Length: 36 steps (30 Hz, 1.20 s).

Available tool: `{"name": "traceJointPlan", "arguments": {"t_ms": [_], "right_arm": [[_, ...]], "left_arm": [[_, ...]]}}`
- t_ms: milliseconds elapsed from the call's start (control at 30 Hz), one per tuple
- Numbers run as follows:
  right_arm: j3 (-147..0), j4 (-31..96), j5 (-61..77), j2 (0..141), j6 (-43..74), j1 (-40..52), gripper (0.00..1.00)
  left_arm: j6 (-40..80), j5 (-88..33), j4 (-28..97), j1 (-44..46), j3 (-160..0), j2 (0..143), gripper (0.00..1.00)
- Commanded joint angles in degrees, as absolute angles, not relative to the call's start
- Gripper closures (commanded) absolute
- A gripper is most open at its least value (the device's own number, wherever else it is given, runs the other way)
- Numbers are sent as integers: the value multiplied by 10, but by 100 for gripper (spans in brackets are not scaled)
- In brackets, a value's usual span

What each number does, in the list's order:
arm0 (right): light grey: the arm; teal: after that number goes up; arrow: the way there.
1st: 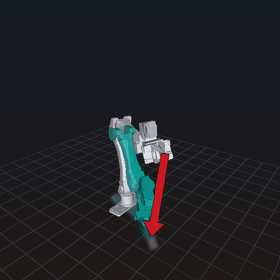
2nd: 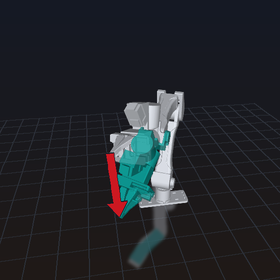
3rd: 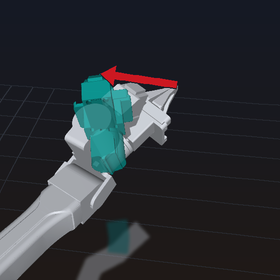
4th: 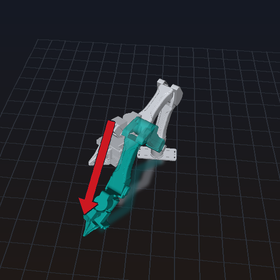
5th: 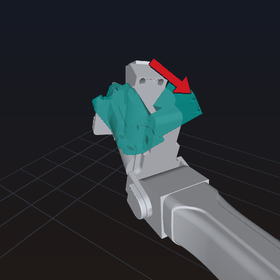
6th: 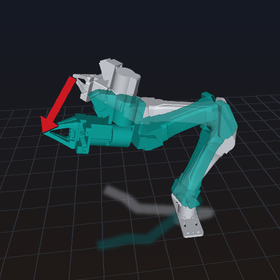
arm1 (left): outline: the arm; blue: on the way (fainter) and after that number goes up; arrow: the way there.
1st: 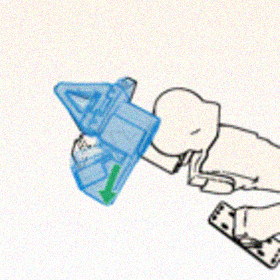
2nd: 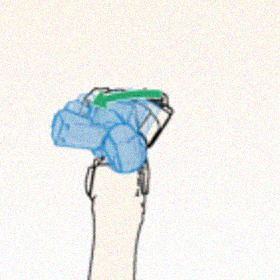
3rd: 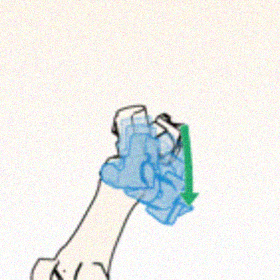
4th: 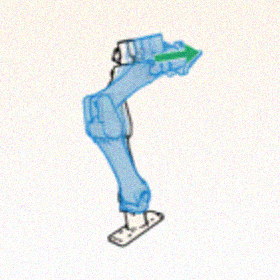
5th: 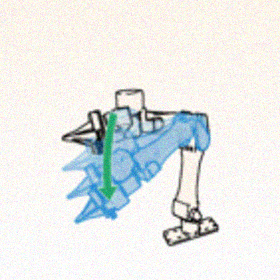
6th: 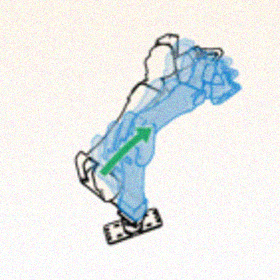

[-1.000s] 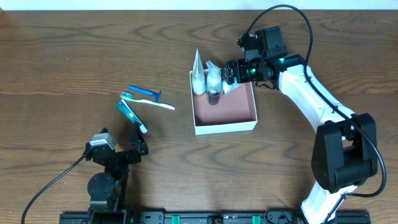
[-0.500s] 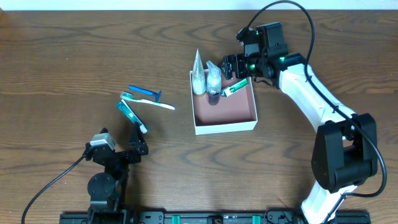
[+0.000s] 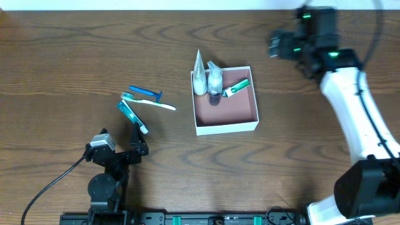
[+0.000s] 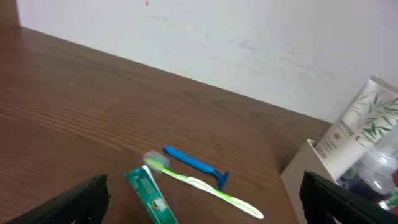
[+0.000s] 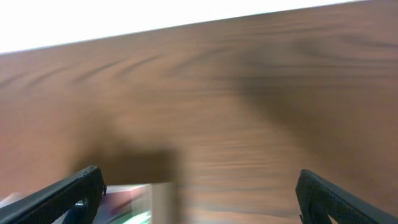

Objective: Pack container
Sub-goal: 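Retract the right arm and move the left arm toward the toothbrush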

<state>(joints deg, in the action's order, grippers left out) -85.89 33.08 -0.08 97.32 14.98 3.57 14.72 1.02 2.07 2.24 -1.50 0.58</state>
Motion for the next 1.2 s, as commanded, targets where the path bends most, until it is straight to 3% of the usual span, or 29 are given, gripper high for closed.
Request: {"name": "traceJointPlan", "arguments": {"t_ms": [0, 367, 533, 667, 967, 1167], "right_arm": [[-865, 358, -112, 972, 175, -17, 1], [-865, 482, -120, 972, 176, -158, 1], [-865, 482, -120, 972, 176, -178, 1], [-865, 482, -120, 972, 176, -179, 1], [-865, 482, -120, 972, 176, -179, 1], [-865, 482, -120, 972, 176, -179, 1]], "left_arm": [[133, 43, 38, 19, -2, 3, 2], [134, 44, 38, 19, -2, 3, 2], [151, 6, -33, 19, -9, 3, 2], [150, -6, -12, 19, -77, 32, 2], [116, -9, 221, 17, -416, 345, 2], [116, -89, 312, 17, -597, 540, 2]]}}
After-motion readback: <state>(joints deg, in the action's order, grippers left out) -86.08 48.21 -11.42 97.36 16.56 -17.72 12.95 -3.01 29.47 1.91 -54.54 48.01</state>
